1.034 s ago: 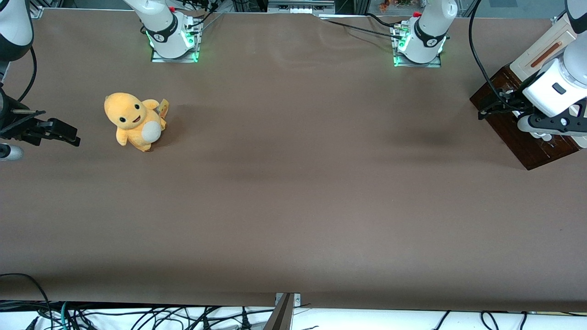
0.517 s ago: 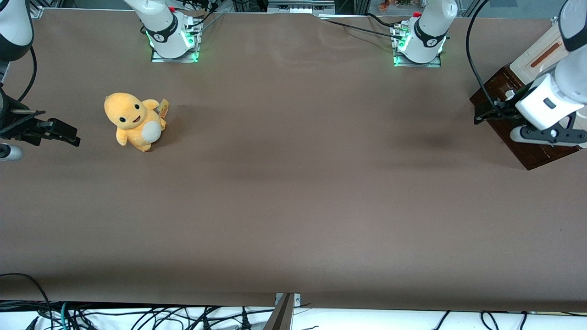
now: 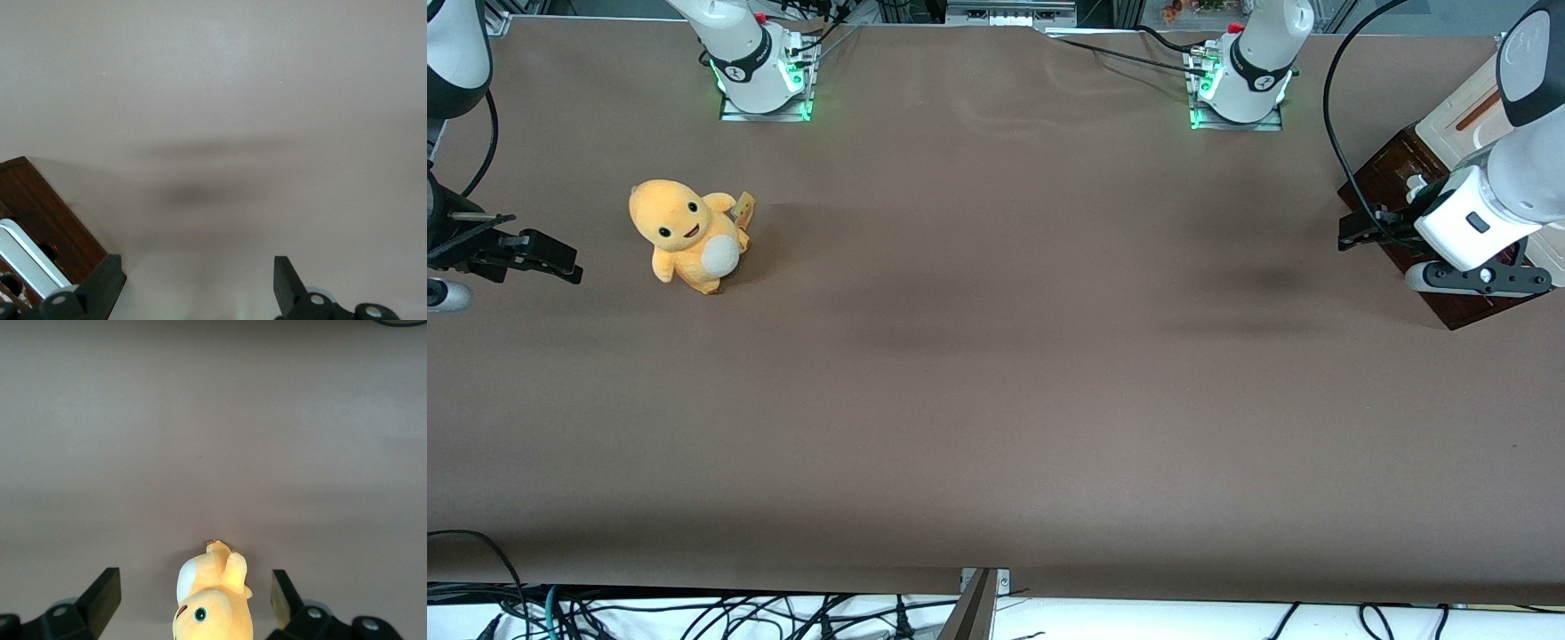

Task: Open lower drawer with left arm only
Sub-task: 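Swing the left gripper around to face the cabinet's drawer fronts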

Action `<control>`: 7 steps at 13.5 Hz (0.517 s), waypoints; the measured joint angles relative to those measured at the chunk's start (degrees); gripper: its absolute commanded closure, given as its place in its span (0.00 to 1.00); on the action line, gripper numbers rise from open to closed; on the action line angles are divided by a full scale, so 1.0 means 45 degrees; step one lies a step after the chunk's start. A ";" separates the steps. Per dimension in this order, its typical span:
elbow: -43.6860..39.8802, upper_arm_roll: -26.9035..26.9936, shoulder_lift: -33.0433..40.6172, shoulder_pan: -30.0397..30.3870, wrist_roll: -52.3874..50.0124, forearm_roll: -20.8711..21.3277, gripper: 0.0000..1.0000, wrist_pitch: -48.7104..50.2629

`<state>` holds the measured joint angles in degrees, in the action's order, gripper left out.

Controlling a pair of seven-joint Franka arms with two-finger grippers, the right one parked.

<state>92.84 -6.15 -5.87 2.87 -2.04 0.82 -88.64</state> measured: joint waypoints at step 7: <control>0.0458 -0.1798 -0.0098 -0.0321 -0.3881 0.4850 0.00 0.1204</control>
<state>94.90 -14.24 -6.31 1.43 -19.50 22.64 -83.23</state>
